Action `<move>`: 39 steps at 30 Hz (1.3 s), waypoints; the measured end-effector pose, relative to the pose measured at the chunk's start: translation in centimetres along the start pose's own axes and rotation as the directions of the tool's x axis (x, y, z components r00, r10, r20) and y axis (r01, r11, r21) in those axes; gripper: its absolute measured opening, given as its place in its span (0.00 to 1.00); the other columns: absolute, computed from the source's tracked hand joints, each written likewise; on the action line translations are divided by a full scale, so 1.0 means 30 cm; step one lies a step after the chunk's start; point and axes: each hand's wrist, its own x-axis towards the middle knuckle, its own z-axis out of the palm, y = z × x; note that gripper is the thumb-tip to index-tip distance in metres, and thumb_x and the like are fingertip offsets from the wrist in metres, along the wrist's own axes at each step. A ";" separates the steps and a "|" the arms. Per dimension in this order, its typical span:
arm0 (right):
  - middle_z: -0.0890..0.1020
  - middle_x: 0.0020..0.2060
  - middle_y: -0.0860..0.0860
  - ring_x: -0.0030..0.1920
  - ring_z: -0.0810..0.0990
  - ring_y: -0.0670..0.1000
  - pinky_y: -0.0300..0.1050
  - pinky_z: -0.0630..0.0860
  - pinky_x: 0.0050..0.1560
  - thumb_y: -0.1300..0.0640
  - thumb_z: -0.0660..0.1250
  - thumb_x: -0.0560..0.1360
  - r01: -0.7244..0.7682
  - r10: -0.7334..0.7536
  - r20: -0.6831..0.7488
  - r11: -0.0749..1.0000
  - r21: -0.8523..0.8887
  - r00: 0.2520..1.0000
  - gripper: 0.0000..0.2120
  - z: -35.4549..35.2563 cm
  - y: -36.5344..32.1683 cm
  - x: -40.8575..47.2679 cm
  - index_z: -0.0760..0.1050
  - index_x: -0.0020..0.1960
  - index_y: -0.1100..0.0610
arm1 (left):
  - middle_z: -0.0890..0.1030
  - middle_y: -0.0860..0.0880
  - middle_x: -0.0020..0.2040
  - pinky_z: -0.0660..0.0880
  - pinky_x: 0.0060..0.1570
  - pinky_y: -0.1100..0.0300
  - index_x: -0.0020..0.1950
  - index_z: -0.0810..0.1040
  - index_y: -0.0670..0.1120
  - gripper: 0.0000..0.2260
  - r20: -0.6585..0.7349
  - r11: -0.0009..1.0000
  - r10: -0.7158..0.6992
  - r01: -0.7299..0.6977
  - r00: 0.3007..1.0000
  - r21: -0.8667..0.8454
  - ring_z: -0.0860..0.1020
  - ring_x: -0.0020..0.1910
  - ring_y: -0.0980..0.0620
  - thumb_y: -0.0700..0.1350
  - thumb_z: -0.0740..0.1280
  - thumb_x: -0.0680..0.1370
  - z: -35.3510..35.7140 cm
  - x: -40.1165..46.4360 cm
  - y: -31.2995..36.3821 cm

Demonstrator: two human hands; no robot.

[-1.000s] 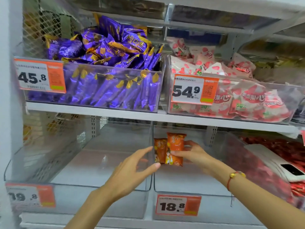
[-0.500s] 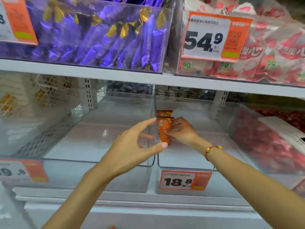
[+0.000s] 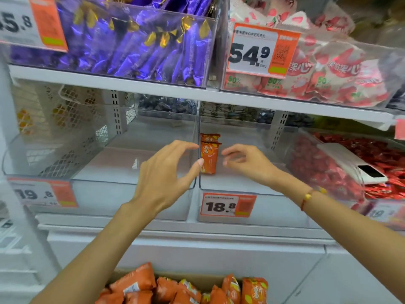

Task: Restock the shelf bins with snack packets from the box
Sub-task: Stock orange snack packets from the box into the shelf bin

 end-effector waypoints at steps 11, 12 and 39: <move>0.83 0.38 0.46 0.39 0.81 0.45 0.48 0.79 0.48 0.57 0.66 0.72 -0.003 0.043 0.361 0.994 -0.111 0.931 0.06 0.241 0.108 -0.482 0.81 0.46 0.49 | 0.78 0.58 0.58 0.71 0.55 0.56 0.56 0.78 0.57 0.15 0.368 0.929 -0.366 0.357 0.854 0.096 0.75 0.60 0.54 0.54 0.59 0.72 0.022 -0.562 -0.061; 0.82 0.39 0.44 0.41 0.81 0.45 0.50 0.78 0.50 0.55 0.66 0.72 -0.044 0.086 0.359 0.991 -0.124 0.929 0.07 0.293 0.144 -0.504 0.81 0.47 0.49 | 0.77 0.57 0.61 0.70 0.59 0.55 0.59 0.78 0.56 0.17 0.428 0.918 -0.396 0.362 0.812 0.163 0.74 0.63 0.52 0.55 0.60 0.72 0.034 -0.616 -0.091; 0.76 0.55 0.53 0.51 0.76 0.49 0.45 0.75 0.57 0.64 0.76 0.67 -0.444 0.344 0.531 0.893 0.068 0.774 0.29 0.602 0.149 -0.460 0.71 0.66 0.59 | 0.81 0.48 0.53 0.77 0.45 0.57 0.62 0.73 0.49 0.15 0.526 0.063 -0.792 0.898 0.311 -0.435 0.80 0.47 0.54 0.54 0.66 0.78 0.016 -0.589 -0.110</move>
